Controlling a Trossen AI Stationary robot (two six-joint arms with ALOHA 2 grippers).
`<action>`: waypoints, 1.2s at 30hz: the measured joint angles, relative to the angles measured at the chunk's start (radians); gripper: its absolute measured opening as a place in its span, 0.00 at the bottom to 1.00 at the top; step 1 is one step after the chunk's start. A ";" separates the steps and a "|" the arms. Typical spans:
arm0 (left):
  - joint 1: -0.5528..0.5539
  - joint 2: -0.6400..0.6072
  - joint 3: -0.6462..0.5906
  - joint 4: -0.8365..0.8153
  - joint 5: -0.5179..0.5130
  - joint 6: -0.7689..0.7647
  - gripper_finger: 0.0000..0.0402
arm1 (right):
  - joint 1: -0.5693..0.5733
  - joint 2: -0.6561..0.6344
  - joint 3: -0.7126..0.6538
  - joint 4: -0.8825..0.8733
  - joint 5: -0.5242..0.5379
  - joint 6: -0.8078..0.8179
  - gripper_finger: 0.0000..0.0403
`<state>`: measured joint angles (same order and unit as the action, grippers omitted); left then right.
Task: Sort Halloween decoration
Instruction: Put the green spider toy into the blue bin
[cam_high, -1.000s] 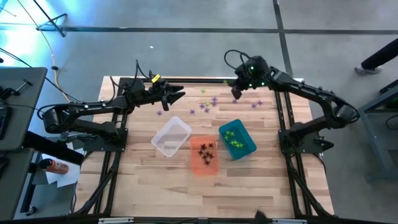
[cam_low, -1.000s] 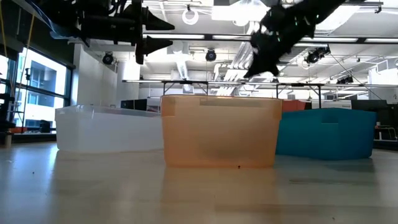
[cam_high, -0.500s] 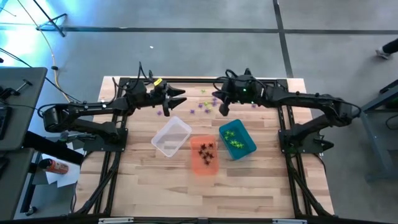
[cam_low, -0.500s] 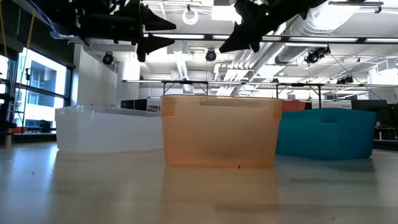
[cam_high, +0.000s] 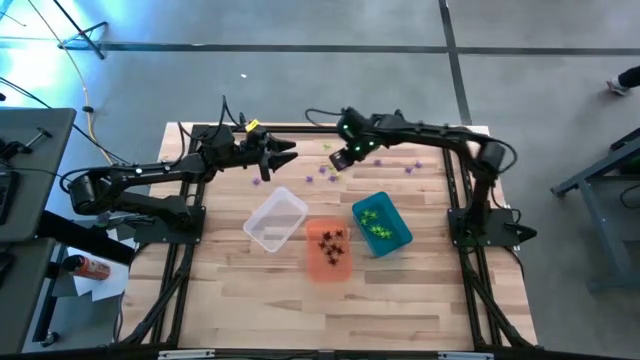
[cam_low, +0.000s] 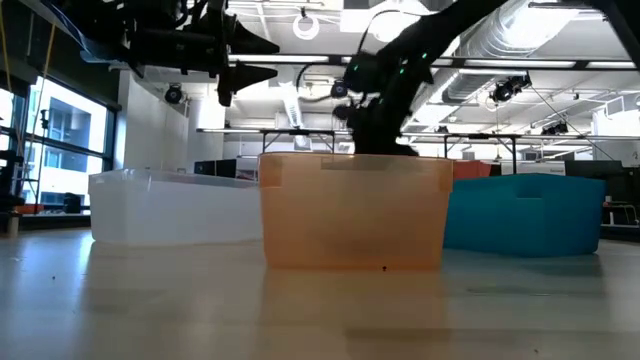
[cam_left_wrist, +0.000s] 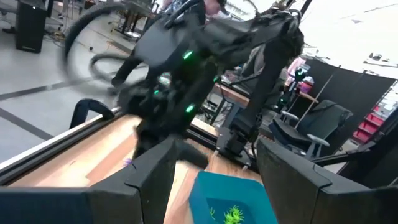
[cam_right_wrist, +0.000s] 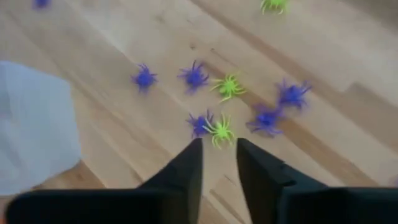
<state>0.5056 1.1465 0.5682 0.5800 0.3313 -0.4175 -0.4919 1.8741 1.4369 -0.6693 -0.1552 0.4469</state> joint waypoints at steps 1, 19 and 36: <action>-0.002 0.000 0.000 -0.001 0.000 0.000 0.52 | 0.005 0.024 0.008 0.000 -0.004 0.000 0.26; -0.002 0.000 0.000 -0.038 0.000 0.026 0.52 | 0.170 0.165 -0.048 0.063 0.345 -0.564 0.51; -0.002 0.000 0.000 -0.039 -0.001 0.027 0.52 | 0.174 0.179 -0.077 0.185 0.392 -0.639 0.40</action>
<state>0.5037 1.1461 0.5682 0.5411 0.3299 -0.3904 -0.3180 2.0527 1.3597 -0.4842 0.2365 -0.1922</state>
